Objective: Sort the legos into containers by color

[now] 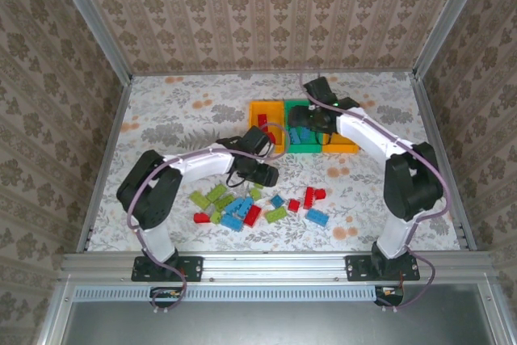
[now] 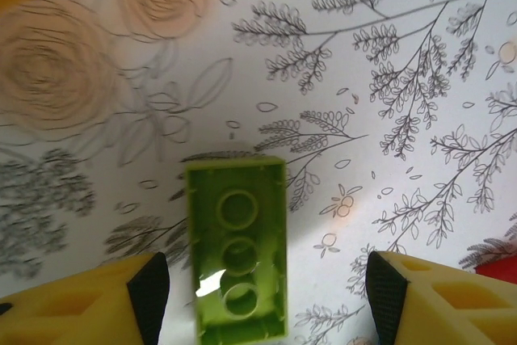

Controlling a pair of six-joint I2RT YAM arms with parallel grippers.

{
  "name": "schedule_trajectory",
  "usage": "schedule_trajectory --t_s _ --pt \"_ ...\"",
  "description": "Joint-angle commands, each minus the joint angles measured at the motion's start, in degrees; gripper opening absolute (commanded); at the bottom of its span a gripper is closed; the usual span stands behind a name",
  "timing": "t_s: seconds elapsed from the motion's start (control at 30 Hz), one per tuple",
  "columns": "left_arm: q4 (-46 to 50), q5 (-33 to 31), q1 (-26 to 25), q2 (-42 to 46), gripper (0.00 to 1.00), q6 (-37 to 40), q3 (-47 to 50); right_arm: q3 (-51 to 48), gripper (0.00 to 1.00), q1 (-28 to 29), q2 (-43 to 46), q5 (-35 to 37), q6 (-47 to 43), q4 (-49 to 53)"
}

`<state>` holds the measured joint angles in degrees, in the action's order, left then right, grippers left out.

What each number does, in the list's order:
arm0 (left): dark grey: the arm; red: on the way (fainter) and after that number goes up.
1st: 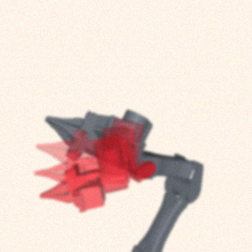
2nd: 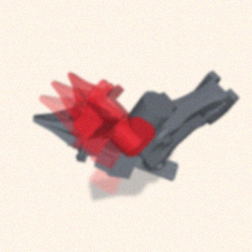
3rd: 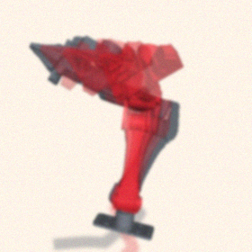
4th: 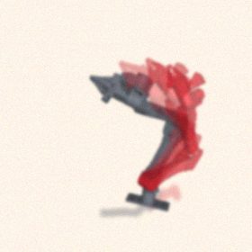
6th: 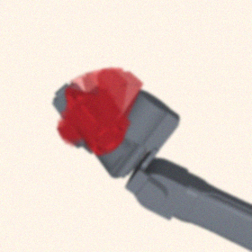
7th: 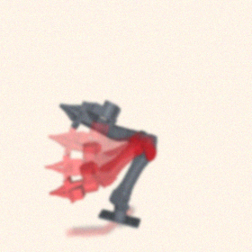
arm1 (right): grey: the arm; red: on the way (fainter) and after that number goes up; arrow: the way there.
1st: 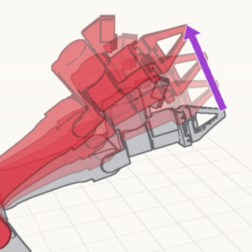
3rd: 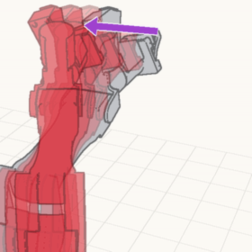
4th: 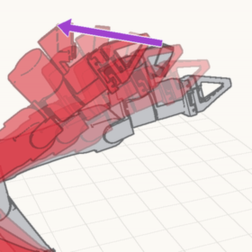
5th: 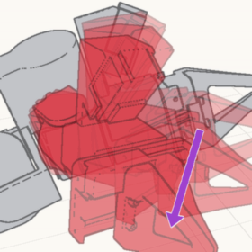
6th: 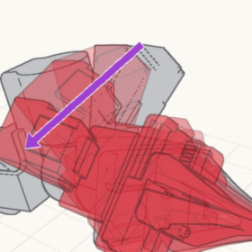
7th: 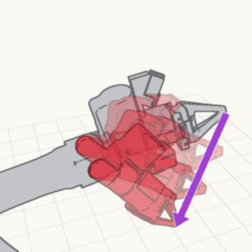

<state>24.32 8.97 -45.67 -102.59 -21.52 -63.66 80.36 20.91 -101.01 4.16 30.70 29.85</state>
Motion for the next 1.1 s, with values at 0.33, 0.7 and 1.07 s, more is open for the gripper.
schedule_trajectory --t_s 0.33,0.7,1.07 --pt "4.5 -3.0 -0.1 -6.6 0.61 -0.1 -5.7 -7.1 0.83 -8.2 2.8 -3.6 -4.8 -1.5" --pt "4.0 -5.2 0.2 -6.0 0.39 -0.7 -3.5 3.2 0.74 -5.8 -10.2 -4.3 -6.6 0.7" --pt "3.5 -5.8 3.0 0.4 0.33 -1.3 -0.9 6.0 0.38 1.9 -13.6 -4.1 -2.5 0.2"
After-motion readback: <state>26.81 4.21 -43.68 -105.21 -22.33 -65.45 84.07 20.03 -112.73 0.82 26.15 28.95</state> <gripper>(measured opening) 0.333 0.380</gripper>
